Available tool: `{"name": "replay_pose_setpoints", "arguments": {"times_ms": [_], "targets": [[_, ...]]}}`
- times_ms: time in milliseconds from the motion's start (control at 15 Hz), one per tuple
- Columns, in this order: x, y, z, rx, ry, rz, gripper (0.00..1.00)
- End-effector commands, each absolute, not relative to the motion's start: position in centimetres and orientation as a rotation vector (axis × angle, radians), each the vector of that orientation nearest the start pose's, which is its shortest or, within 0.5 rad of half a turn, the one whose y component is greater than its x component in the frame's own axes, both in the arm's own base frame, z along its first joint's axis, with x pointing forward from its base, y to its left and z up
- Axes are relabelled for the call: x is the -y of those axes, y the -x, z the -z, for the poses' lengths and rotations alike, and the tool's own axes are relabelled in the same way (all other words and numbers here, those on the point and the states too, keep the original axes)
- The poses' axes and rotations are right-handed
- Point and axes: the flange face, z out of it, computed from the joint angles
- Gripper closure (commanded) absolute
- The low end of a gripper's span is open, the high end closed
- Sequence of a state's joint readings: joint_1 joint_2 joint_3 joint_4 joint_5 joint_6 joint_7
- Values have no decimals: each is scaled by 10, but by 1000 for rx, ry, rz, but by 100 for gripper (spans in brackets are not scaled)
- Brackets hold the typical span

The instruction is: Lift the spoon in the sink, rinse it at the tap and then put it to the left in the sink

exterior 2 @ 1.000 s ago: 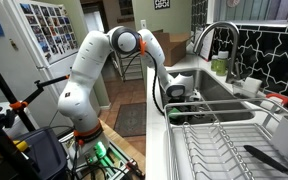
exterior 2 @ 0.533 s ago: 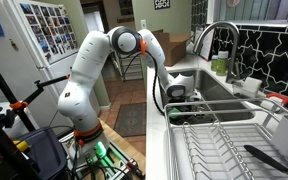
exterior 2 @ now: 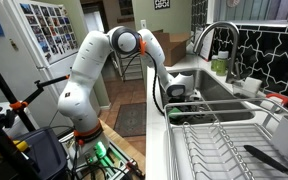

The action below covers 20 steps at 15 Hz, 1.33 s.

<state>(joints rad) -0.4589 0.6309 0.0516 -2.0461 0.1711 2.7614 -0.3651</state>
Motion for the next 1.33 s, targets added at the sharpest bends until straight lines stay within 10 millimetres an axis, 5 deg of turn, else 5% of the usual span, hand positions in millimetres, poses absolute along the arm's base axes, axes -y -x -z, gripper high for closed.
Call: {"name": "replay_pose_setpoints", "arguments": {"times_ms": [0, 533, 867, 933, 1267], "targets": [[226, -536, -146, -317, 3044, 132, 98], [208, -514, -168, -484, 2972, 95, 98], [206, -514, -203, -522, 2944, 145, 98], [211, -523, -185, -499, 2967, 152, 93], [210, -523, -204, -498, 2962, 169, 93]]}}
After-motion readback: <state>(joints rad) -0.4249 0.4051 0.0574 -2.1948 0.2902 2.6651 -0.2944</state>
